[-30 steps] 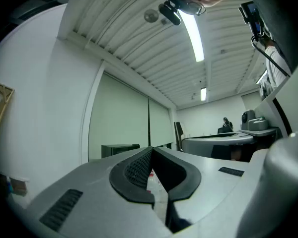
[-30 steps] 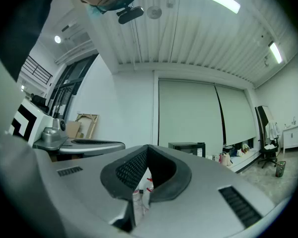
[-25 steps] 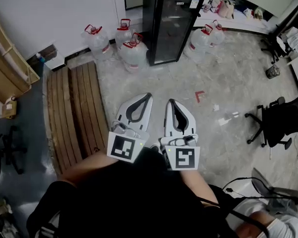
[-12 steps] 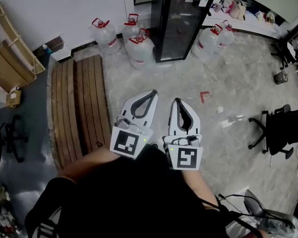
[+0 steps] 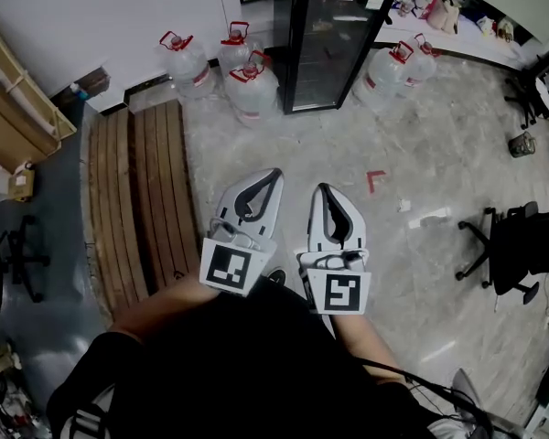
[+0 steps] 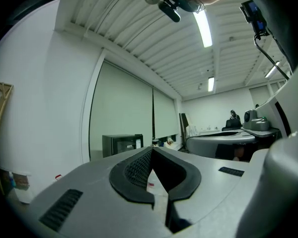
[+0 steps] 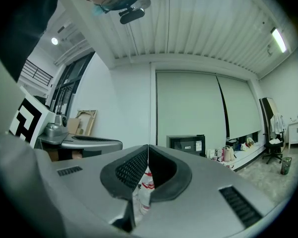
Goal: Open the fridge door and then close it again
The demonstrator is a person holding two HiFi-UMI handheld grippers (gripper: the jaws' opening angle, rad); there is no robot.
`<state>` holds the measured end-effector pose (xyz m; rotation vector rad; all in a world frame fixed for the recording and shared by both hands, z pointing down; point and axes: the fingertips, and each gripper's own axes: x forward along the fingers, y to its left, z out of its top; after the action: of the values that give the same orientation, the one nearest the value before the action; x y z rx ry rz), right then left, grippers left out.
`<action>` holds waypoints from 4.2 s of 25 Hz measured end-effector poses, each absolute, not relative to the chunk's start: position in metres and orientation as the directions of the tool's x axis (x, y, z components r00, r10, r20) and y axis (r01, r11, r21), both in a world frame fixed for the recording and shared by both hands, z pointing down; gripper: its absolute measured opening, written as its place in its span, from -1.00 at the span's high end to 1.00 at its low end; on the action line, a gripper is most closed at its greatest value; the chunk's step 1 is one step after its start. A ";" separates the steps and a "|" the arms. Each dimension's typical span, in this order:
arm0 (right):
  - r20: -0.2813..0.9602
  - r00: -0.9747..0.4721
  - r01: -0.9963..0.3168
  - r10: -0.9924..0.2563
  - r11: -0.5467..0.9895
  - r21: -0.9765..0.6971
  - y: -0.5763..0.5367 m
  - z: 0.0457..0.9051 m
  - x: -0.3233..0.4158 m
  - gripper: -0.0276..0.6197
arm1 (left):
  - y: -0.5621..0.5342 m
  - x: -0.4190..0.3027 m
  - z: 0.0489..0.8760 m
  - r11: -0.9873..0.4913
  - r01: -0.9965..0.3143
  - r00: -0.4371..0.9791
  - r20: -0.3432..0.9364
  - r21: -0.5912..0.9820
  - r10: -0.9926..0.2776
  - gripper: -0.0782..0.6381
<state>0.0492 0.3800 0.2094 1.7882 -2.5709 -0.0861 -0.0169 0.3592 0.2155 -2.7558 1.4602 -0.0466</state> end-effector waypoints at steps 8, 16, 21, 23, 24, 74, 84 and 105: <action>-0.018 -0.316 -0.947 -0.949 0.314 0.066 0.240 0.214 0.039 0.87 | 0.226 -0.031 0.238 -0.584 -0.812 0.584 0.031 0.024 -0.811 0.76; -0.033 -0.255 -0.966 -0.966 0.253 0.058 0.099 0.198 0.028 0.87 | 0.083 -0.052 0.234 -0.628 -0.777 0.629 0.027 0.031 -0.777 0.76; -0.006 -0.230 -0.973 -0.973 0.230 0.013 0.042 0.212 0.031 0.87 | 0.022 -0.059 0.247 -0.623 -0.781 0.625 0.035 0.044 -0.780 0.76; 0.017 -0.236 -0.972 -0.972 0.236 0.002 0.023 0.224 0.036 0.87 | 0.000 -0.055 0.254 -0.620 -0.784 0.621 0.043 0.032 -0.783 0.76; 0.026 -0.245 -0.969 -0.969 0.245 -0.002 0.013 0.230 0.040 0.87 | -0.010 -0.051 0.258 -0.617 -0.787 0.617 0.054 0.028 -0.785 0.76; 0.378 -0.190 -0.976 -0.906 0.131 -0.176 -0.208 0.501 0.131 0.87 | -0.353 0.031 0.498 -0.634 -0.770 0.637 0.109 0.064 -0.763 0.58; 0.335 -0.093 -0.990 -0.938 0.053 -0.128 -0.181 0.489 0.175 0.87 | -0.267 0.067 0.500 -0.658 -0.753 0.647 0.158 -0.026 -0.746 0.62; 0.265 0.023 -0.993 -0.964 -0.053 -0.105 -0.119 0.477 0.267 0.87 | -0.174 0.147 0.495 -0.595 -0.803 0.585 0.144 -0.036 -0.798 0.67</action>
<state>0.2672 -0.1191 0.4769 2.1659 -2.0834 0.4039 0.1472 -0.1736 0.4954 -2.8256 1.4280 -0.2312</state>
